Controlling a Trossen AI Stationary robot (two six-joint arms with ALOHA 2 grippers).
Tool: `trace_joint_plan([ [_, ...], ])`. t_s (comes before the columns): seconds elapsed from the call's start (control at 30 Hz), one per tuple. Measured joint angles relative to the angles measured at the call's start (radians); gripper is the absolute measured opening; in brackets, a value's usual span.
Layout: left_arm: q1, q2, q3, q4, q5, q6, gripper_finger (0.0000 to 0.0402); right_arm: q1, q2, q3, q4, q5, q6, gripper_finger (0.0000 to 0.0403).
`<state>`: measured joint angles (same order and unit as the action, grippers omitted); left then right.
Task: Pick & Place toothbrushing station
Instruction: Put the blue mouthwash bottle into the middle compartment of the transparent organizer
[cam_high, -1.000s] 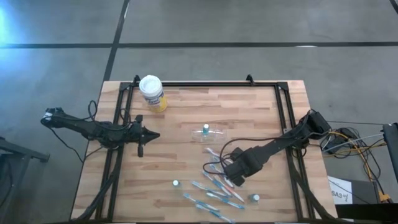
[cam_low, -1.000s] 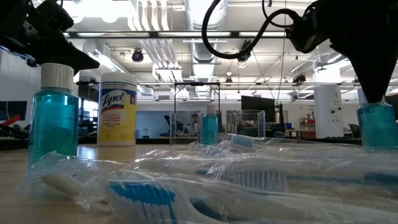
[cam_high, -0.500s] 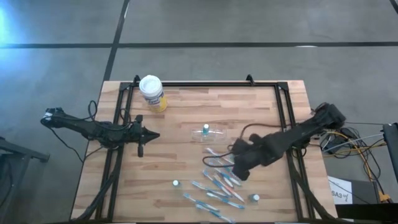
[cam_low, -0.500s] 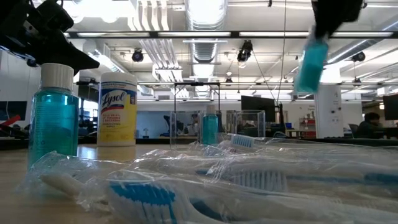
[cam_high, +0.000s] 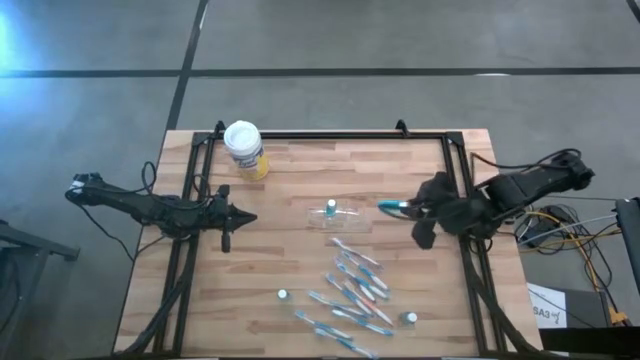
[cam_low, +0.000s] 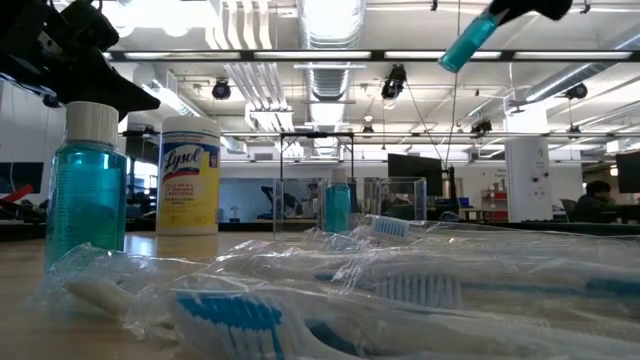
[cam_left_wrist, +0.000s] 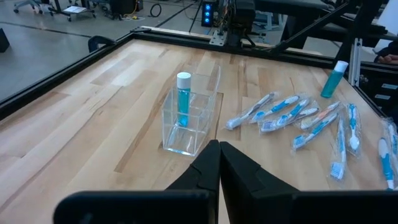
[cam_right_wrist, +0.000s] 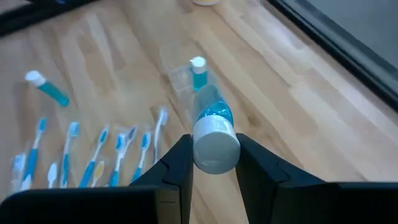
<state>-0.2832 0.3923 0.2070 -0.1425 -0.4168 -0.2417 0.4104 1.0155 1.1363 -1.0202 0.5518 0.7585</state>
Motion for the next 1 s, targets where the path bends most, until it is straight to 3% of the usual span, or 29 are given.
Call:
trace_joint_plan([
  [0.23, 0.000, 0.000, 0.000, 0.000, 0.000, -0.001, 0.0010, 0.001, -0.230, -0.309, 0.394, -0.115, -0.171, 0.0086],
  [0.43, 0.000, 0.000, 0.000, 0.000, -0.003, -0.002, 0.0014, 0.001, -0.359, -0.499, 0.692, -0.131, -0.290, 0.0086],
  [0.7, 0.000, 0.000, 0.000, 0.000, -0.031, -0.002, 0.0006, 0.001, -0.471, -0.665, 0.801, -0.107, -0.296, 0.0086],
  [1.0, 0.000, 0.000, 0.000, 0.023, -0.047, 0.001, 0.0022, 0.001, -0.547, -0.786, 0.860, -0.100, -0.296, 0.0086],
])
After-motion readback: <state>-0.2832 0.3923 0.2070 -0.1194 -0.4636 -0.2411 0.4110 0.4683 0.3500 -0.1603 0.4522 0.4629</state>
